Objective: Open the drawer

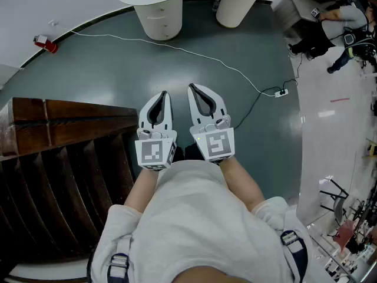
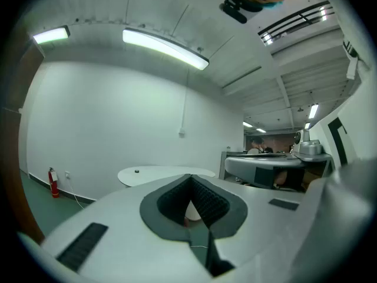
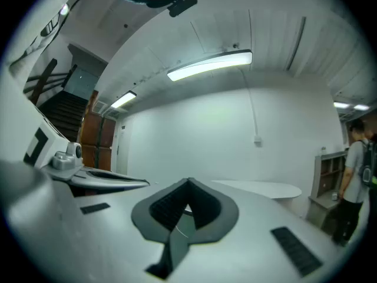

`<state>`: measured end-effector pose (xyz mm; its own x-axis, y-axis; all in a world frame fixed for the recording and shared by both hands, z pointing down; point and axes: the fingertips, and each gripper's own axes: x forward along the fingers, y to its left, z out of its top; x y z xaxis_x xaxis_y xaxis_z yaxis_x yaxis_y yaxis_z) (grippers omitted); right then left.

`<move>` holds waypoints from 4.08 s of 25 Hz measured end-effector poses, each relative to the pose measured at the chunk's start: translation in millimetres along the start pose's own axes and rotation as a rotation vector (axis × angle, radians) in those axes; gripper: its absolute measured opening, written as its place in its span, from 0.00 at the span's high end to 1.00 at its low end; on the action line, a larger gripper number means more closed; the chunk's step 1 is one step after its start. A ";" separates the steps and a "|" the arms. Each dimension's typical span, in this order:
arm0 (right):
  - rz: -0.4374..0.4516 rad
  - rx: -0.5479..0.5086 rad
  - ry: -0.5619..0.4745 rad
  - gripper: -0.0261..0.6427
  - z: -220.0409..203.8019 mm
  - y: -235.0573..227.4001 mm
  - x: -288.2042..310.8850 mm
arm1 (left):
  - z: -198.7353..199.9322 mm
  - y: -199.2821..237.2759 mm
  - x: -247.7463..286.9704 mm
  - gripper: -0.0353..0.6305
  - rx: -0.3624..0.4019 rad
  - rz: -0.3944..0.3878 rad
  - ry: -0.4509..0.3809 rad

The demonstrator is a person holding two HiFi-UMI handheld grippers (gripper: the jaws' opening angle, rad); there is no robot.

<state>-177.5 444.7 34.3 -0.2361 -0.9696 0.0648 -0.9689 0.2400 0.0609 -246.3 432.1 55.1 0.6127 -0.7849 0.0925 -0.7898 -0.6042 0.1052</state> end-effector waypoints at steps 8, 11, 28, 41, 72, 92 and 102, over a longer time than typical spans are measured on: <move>0.002 0.025 0.012 0.94 -3.4 -39.2 -18.4 | -1.5 -35.5 15.4 0.94 -0.017 0.011 0.015; 0.004 0.040 -0.009 0.94 -4.3 -54.7 -25.0 | -3.2 -48.2 22.3 0.94 -0.011 0.021 0.023; -0.007 0.078 0.028 0.94 -33.0 -122.6 2.4 | -24.5 -72.5 93.3 0.94 -0.024 0.013 0.070; -0.006 0.076 0.121 0.94 -51.7 -182.7 160.0 | -16.9 8.8 248.4 0.94 -0.066 -0.031 0.073; 0.202 0.090 0.184 0.94 -116.3 -378.8 358.7 | -72.8 19.2 502.9 0.94 -0.149 0.106 0.221; 0.300 0.157 0.329 0.94 -281.9 -342.3 442.8 | -216.3 123.3 531.3 0.94 -0.073 0.150 0.323; 0.309 0.132 0.395 0.94 -354.0 -332.3 447.5 | -292.5 153.9 544.1 0.94 -0.135 0.231 0.337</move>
<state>65.2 -51.8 395.7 -0.4913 -0.7558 0.4329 -0.8655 0.4794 -0.1453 -26.7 -47.7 411.2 0.4125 -0.7951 0.4446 -0.9104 -0.3769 0.1707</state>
